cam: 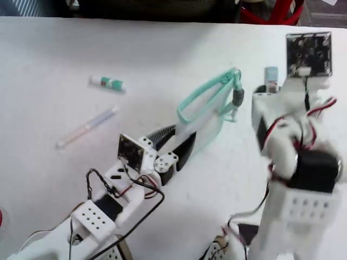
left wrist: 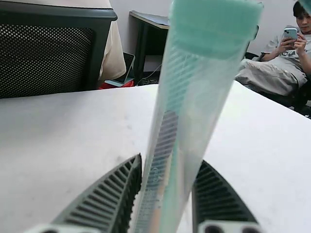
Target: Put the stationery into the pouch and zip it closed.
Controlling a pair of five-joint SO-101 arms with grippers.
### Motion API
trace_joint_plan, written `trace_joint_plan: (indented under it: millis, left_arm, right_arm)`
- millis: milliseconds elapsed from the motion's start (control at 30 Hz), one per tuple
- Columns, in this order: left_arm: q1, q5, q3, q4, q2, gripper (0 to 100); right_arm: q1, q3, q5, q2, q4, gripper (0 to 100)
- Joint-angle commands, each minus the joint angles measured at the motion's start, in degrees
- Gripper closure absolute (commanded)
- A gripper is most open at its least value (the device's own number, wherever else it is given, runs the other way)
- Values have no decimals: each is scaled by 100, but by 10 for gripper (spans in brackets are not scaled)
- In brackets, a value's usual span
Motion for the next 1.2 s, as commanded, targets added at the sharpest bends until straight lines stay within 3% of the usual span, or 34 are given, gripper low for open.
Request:
trace_joint_plan:
  millis: [0, 100, 167, 467, 1167]
  left_arm:
    - [-13, 79, 53, 88, 119, 849]
    - [-31, 88, 53, 88, 119, 849]
    - [-31, 97, 53, 88, 119, 849]
    - [-22, 97, 53, 88, 119, 849]
    - [-92, 114, 35, 88, 92, 849]
  right_arm:
    - [-1156, 325, -62, -1059, -787, 981]
    - [-2378, 563, -62, -1666, -1226, 981]
    - [-2703, 835, -44, -1842, -1648, 981]
    - [-2413, 2752, -53, -1596, -3609, 981]
    - [-2404, 4044, -9, -1666, -3767, 981]
